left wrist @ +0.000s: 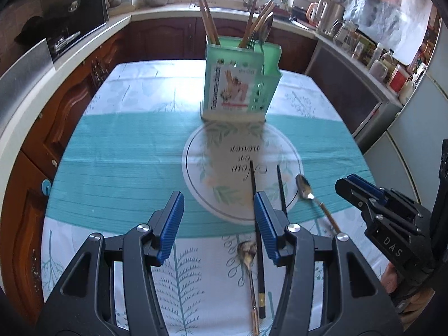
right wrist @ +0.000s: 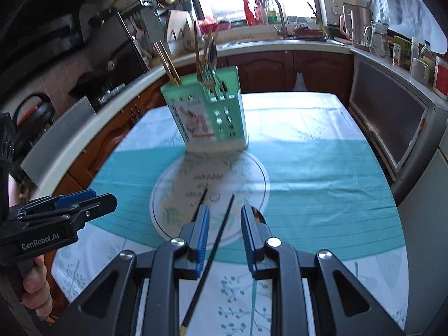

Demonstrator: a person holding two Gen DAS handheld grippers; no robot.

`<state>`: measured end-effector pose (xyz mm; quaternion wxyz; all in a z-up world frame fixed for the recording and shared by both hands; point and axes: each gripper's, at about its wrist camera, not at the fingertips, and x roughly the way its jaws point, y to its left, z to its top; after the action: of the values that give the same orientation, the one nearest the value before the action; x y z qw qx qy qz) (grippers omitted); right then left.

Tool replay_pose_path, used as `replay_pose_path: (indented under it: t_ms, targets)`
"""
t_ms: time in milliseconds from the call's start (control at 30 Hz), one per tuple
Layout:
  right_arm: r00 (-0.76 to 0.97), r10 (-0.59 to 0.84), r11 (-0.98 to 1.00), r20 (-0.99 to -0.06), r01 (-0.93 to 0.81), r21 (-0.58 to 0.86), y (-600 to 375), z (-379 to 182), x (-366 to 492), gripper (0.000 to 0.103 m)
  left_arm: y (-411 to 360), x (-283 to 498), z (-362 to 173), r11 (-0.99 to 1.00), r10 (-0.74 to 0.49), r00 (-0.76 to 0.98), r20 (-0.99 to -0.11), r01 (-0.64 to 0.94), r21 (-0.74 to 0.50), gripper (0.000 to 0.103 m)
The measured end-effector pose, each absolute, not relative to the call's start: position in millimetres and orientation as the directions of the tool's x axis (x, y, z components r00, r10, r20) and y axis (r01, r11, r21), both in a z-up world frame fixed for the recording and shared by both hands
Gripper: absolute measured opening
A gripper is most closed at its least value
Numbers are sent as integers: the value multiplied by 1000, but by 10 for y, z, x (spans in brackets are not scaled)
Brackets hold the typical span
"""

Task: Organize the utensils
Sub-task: 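Move both tools down to the spoons and black chopsticks on the cloth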

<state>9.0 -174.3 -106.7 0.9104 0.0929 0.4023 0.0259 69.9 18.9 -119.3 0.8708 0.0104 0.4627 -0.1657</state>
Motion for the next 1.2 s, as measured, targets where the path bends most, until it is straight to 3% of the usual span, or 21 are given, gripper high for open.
replay_pose_path:
  t_ms: [367, 767, 1200]
  targets:
    - [613, 46, 992, -788, 63, 107, -1789, -1146, 153, 23, 278, 795, -1449, 953, -255, 453, -854, 265, -144, 49]
    - [531, 4, 1000, -848, -23, -9, -1860, -1481, 304, 23, 341, 929, -1790, 956, -256, 348, -902, 230, -183, 49]
    - [425, 93, 989, -900, -145, 34, -1945, -1763, 425, 23, 256, 973, -1937, 953, -259, 292, -921, 235, -193, 49]
